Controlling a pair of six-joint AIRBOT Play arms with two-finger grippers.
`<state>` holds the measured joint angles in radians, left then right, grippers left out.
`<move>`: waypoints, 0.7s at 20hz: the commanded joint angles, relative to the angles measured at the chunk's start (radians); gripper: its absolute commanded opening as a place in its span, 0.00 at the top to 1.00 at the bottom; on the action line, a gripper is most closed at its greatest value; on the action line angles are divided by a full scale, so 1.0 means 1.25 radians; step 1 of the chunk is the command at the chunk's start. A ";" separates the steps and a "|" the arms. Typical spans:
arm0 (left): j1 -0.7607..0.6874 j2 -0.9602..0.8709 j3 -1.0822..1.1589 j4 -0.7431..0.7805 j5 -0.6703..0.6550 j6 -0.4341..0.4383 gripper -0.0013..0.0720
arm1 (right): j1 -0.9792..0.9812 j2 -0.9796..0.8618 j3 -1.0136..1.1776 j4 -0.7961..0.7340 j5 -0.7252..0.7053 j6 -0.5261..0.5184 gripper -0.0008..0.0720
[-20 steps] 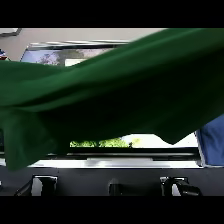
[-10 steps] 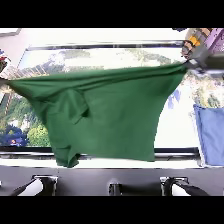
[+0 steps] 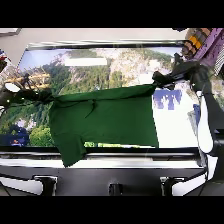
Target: Fold the clothes and pants, and hang the long-sleeved shirts on hangers.
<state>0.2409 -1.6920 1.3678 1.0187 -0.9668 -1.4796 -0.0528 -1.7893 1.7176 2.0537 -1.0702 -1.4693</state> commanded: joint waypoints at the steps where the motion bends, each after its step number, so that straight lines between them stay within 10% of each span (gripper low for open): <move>1: -0.003 -0.035 0.012 0.006 0.001 0.036 0.87 | 0.004 -0.034 0.001 0.004 0.042 0.027 0.69; 3: 0.019 -0.024 0.048 0.041 -0.063 0.036 0.54 | -0.016 -0.006 0.001 0.005 0.001 0.003 0.55; 5: 0.052 0.006 0.077 0.096 -0.143 0.037 0.44 | -0.055 0.048 0.001 0.000 -0.073 -0.113 0.55; 8: 0.131 0.088 0.054 0.072 -0.165 0.052 0.45 | -0.142 0.133 -0.010 -0.008 -0.233 -0.259 0.55; 14: 0.245 0.215 -0.164 0.065 -0.175 0.062 0.45 | -0.309 0.368 -0.443 0.016 -0.271 -0.282 0.55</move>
<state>0.4911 -1.4879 1.2804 1.1015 -1.1683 -1.4090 -0.3588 -1.4670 1.4158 2.0762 -1.3678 -1.7817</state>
